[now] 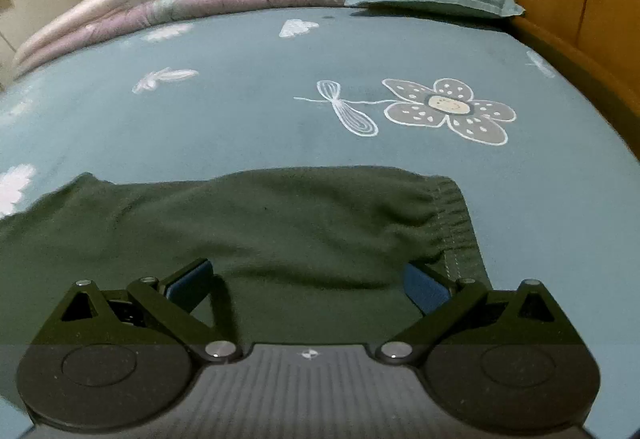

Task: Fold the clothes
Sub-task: 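Release the ribbed hem with the right gripper and lift both grippers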

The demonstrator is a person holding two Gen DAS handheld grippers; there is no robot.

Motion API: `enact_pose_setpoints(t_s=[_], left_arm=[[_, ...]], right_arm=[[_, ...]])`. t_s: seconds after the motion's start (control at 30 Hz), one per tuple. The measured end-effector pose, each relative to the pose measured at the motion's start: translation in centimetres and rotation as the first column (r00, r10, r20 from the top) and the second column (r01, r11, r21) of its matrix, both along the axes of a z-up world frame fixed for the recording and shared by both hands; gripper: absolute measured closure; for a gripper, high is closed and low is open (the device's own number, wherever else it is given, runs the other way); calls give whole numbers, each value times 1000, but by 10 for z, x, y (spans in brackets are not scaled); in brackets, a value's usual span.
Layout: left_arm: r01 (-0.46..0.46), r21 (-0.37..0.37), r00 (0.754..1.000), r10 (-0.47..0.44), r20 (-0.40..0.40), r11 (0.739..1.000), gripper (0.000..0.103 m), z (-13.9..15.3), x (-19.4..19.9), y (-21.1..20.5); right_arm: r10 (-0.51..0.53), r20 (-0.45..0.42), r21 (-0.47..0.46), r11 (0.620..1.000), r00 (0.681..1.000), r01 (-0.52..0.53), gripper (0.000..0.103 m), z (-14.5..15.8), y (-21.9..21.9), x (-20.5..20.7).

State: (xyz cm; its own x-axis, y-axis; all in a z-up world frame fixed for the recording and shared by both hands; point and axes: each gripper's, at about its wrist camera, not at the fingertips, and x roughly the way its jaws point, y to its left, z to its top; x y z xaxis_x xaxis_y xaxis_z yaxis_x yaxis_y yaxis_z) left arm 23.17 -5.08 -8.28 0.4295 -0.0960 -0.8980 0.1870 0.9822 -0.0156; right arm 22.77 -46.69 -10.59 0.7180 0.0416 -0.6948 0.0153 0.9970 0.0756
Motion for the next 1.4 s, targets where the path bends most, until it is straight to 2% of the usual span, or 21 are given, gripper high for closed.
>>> enact_pose_setpoints(t_s=[0.37, 0.47, 0.53, 0.63, 0.7, 0.83, 1.03, 1.2, 1.3, 1.4], left_arm=[[8, 11, 1000, -8, -10, 1000, 3, -2, 6, -2], [12, 8, 1000, -12, -5, 1000, 3, -2, 6, -2], [20, 14, 1000, -20, 1, 1000, 3, -2, 8, -4], [33, 27, 999, -33, 16, 999, 3, 1, 9, -9], [37, 28, 999, -38, 25, 999, 3, 3, 7, -9], [35, 12, 999, -35, 19, 999, 3, 0, 0, -1], [12, -50, 1000, -10, 28, 999, 3, 2, -15, 21], [-91, -95, 993, 97, 64, 991, 3, 4, -10, 53], [-141, -119, 987, 149, 54, 983, 3, -4, -9, 70], [-153, -144, 984, 164, 67, 978, 3, -4, -14, 80]], right_arm=[[80, -88, -133, 987, 993, -91, 0, -15, 34, -28], [66, -82, -150, 986, 994, -78, 0, -5, 39, -29], [71, -58, -147, 986, 996, -79, 0, 3, 47, -27], [136, -22, -92, 986, 990, -138, 0, 6, 67, -21], [169, -56, -88, 981, 984, -173, 0, -2, 80, -18], [168, -93, -102, 979, 981, -178, 0, -19, 87, -19], [152, -129, -98, 981, 980, -165, 0, -16, 89, -15], [115, -130, -108, 986, 985, -129, 0, -16, 93, -19], [98, -149, -115, 987, 984, -116, 0, -13, 94, -18], [73, -175, -126, 987, 982, -96, 0, -9, 98, -16]])
